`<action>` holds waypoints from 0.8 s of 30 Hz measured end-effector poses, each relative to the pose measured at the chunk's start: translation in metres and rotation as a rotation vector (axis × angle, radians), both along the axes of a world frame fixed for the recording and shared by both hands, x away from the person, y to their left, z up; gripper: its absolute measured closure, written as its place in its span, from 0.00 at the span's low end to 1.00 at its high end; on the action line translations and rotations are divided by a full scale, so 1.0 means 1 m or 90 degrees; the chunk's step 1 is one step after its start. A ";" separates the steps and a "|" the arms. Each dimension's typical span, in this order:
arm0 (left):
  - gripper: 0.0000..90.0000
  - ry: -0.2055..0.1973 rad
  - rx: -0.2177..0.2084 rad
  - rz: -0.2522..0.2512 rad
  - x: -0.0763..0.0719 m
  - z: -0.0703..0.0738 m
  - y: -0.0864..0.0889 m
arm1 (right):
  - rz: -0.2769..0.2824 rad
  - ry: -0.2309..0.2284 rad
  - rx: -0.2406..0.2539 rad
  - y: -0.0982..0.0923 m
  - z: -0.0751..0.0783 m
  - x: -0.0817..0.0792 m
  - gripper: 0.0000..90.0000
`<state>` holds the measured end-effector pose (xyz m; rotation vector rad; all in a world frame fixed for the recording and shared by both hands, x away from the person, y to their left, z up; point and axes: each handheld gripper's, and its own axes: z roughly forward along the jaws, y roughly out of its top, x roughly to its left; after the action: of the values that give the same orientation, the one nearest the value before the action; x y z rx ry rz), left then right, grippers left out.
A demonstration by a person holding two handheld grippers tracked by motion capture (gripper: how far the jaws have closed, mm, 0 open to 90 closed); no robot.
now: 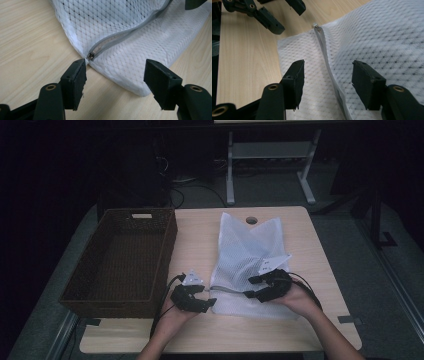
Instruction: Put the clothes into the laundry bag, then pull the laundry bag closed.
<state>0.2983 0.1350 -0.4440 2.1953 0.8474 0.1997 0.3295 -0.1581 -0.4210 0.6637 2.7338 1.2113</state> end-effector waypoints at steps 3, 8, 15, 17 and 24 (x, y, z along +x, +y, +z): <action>0.37 -0.001 0.001 0.003 -0.001 -0.001 0.002 | 0.004 -0.001 0.004 0.004 0.000 0.000 0.47; 0.37 0.001 0.001 0.007 -0.006 -0.003 0.005 | 0.008 -0.004 0.018 0.010 0.001 0.001 0.47; 0.37 0.005 0.002 0.011 -0.012 -0.004 0.012 | 0.018 -0.015 0.018 0.026 0.007 0.008 0.52; 0.37 0.008 -0.003 0.014 -0.014 -0.005 0.014 | 0.021 -0.015 0.023 0.032 0.007 0.010 0.54; 0.36 0.010 0.016 0.007 -0.026 -0.010 0.015 | 0.049 -0.018 0.007 0.063 0.005 0.021 0.64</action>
<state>0.2722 0.1499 -0.4540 2.2185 0.8695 0.1989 0.3502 -0.0947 -0.4160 0.5438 2.7556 1.2413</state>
